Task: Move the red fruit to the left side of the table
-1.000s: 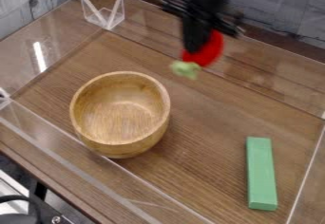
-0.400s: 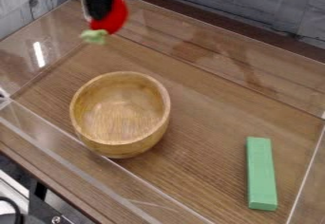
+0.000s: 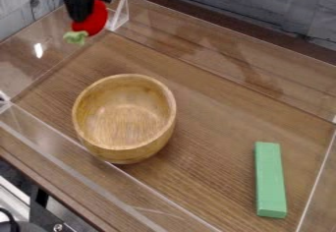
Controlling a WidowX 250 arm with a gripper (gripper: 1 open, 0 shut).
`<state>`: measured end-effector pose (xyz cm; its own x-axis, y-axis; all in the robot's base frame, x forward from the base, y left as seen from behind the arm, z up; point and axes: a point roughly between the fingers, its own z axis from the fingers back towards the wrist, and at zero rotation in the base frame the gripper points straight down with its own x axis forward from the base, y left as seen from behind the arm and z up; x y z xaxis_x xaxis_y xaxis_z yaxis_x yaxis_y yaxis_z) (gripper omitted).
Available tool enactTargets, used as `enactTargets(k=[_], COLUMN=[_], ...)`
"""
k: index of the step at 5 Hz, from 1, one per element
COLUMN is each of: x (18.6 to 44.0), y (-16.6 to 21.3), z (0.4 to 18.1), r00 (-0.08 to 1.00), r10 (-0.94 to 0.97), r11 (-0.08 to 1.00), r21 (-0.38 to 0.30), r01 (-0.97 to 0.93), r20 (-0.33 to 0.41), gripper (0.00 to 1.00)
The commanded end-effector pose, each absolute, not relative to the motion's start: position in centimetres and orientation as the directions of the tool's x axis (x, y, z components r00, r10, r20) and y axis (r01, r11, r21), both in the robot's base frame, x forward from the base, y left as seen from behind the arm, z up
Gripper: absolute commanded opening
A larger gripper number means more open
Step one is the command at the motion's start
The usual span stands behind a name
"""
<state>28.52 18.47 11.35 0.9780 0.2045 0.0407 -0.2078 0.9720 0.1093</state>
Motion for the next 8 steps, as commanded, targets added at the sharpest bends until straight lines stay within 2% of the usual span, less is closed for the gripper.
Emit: enactTargets(k=[1, 4, 8], x=[29.5, 30.6, 31.7], y=[20.3, 21.6, 21.2], z=[12.0, 9.7, 7.8], r00=[0.976, 0.978, 0.978], r10=[0.198, 0.198, 0.203], r11=[0.968, 0.967, 0.968], r21=[0.142, 0.146, 0.139], r01=[-0.209, -0.207, -0.208], r20=[0.089, 0.070, 0.053], gripper=[0.00, 0.00, 0.00])
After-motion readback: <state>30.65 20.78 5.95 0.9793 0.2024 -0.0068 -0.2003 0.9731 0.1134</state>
